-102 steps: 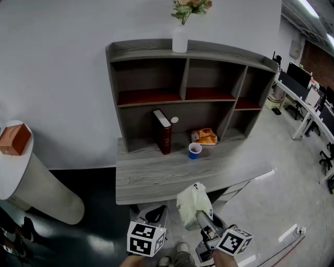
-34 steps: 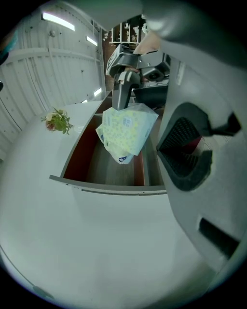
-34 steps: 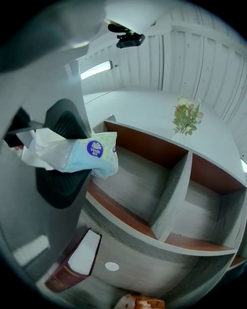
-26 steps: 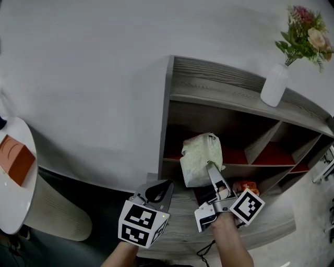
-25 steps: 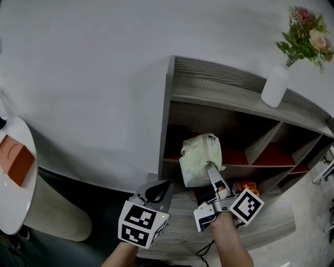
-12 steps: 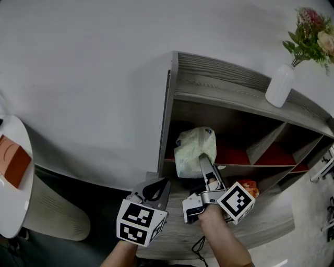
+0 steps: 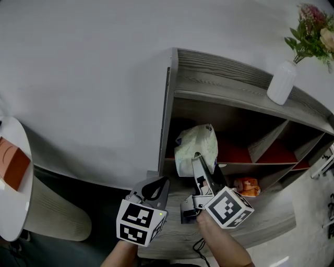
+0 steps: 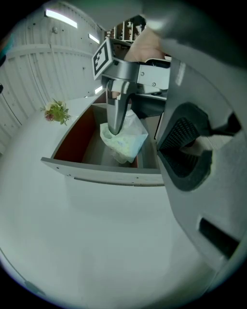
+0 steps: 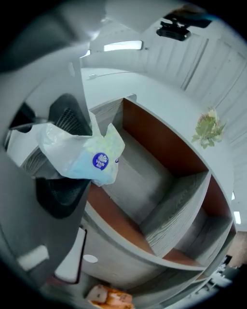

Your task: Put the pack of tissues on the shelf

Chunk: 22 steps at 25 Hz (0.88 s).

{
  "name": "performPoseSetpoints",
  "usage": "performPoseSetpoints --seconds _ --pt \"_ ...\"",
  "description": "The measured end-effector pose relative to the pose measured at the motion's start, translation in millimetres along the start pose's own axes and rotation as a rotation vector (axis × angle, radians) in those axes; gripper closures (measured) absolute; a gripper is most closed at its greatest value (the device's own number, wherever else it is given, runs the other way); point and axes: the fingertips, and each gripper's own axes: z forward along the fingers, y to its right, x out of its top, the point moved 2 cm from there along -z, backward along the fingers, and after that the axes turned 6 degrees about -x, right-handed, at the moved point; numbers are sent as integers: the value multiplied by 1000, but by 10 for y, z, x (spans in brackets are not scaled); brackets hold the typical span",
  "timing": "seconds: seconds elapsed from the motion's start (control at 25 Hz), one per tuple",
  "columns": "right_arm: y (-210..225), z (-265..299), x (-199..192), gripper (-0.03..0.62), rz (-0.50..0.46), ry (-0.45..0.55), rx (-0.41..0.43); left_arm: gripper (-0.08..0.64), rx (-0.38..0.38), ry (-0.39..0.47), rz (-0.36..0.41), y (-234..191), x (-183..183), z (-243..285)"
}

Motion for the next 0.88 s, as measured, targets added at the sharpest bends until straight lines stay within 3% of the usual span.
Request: performPoseSetpoints --seconds 0.2,0.6,0.72,0.88 --pt "-80 36 -21 300 -202 -29 20 562 -10 6 3 3 17 38" --pt "-4 176 44 190 -544 -34 -63 563 -16 19 9 11 50 54" --pt "12 213 109 146 -591 -25 -71 563 -10 25 7 -17 60 44" --pt "-73 191 81 136 -584 -28 -4 563 -4 33 1 -40 47 29"
